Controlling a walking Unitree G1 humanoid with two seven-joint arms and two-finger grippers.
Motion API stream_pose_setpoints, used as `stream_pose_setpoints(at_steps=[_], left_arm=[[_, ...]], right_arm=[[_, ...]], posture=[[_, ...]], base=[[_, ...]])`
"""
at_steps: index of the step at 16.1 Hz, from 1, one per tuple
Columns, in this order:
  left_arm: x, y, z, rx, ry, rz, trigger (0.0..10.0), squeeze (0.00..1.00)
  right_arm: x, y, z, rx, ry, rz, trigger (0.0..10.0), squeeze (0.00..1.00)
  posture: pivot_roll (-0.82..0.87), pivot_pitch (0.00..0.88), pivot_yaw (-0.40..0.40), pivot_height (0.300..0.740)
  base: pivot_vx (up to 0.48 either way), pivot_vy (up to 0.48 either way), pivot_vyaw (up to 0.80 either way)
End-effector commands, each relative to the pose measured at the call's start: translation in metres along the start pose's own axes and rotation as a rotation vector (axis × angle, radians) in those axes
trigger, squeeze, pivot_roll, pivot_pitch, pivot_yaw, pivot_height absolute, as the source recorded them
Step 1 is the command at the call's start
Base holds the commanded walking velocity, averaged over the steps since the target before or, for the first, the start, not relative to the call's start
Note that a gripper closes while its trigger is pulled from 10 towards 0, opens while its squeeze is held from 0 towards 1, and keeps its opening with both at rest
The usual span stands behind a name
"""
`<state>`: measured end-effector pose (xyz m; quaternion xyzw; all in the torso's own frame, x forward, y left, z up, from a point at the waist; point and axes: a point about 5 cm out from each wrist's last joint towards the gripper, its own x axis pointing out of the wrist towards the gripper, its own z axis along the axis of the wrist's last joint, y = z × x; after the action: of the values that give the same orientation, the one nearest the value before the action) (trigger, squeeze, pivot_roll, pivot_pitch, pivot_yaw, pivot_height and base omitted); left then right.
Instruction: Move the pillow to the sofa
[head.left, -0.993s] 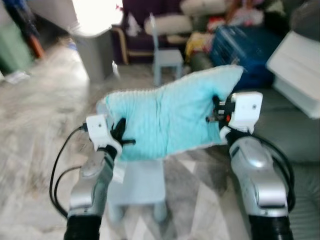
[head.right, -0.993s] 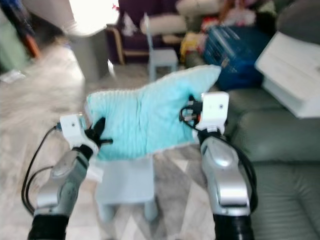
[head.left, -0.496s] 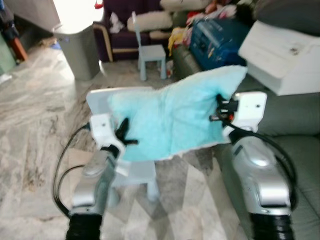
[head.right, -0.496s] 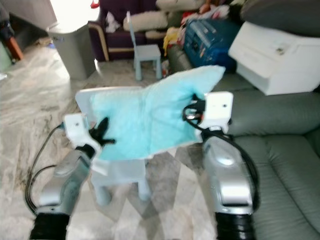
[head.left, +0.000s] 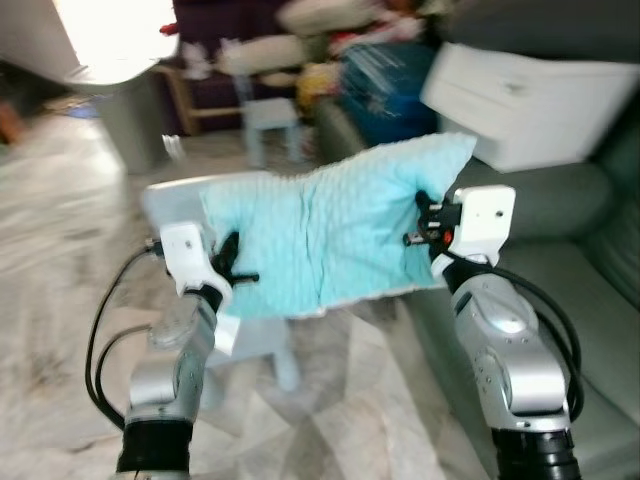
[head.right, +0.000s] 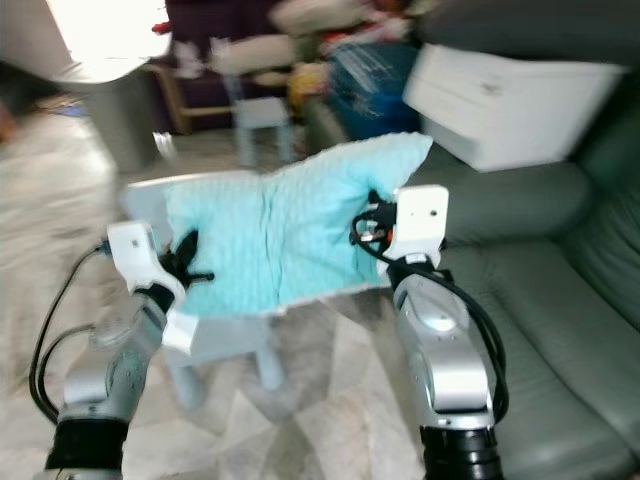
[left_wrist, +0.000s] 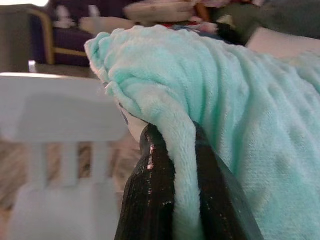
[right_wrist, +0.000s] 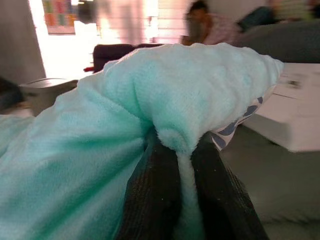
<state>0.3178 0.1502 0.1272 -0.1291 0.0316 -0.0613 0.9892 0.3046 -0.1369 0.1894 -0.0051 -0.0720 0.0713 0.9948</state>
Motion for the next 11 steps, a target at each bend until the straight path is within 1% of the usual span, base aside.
stream_pose_setpoints(at_steps=[1, 3, 4, 5, 8, 11], left_arm=[[0.0047, -0.002, 0.0054, 0.011, -0.014, -0.008, 10.0, 0.0], [0.0065, -0.0003, 0.0099, 0.054, -0.044, -0.002, 10.0, 0.0], [0.0077, 0.0032, 0.0103, 0.006, -0.036, 0.023, 10.0, 0.0], [0.0083, 0.0046, 0.0111, -0.015, -0.034, 0.022, 10.0, 0.0], [0.0095, 0.0065, 0.0101, -0.01, -0.03, 0.02, 10.0, 0.0], [0.0079, 0.0051, 0.0103, -0.034, -0.042, -0.013, 10.0, 0.0]], right_arm=[[0.002, 0.0002, 0.005, 0.0, -0.014, 0.003, 10.0, 0.0], [0.0013, 0.0001, 0.0048, -0.001, -0.013, 0.002, 10.0, 0.0], [0.0007, 0.0001, 0.0043, -0.001, -0.011, 0.0, 10.0, 0.0], [0.0007, 0.0002, 0.0046, 0.001, -0.011, -0.001, 10.0, 0.0], [0.0007, 0.0008, 0.0045, 0.003, -0.01, -0.001, 10.0, 0.0], [0.0006, 0.0011, 0.0047, 0.003, -0.01, -0.002, 10.0, 0.0]], posture=[[-0.23, 0.0, 0.028, 0.74], [-0.23, 0.0, 0.03, 0.74], [-0.23, 0.0, 0.032, 0.74], [-0.23, 0.0, 0.032, 0.74], [-0.23, 0.0, 0.033, 0.74], [-0.23, 0.0, 0.035, 0.74]], base=[[0.0, 0.0, -0.8], [0.0, 0.0, -0.8], [0.0, 0.0, -0.8], [0.0, 0.0, -0.8], [0.0, 0.0, -0.8], [0.0, 0.0, -0.8]])
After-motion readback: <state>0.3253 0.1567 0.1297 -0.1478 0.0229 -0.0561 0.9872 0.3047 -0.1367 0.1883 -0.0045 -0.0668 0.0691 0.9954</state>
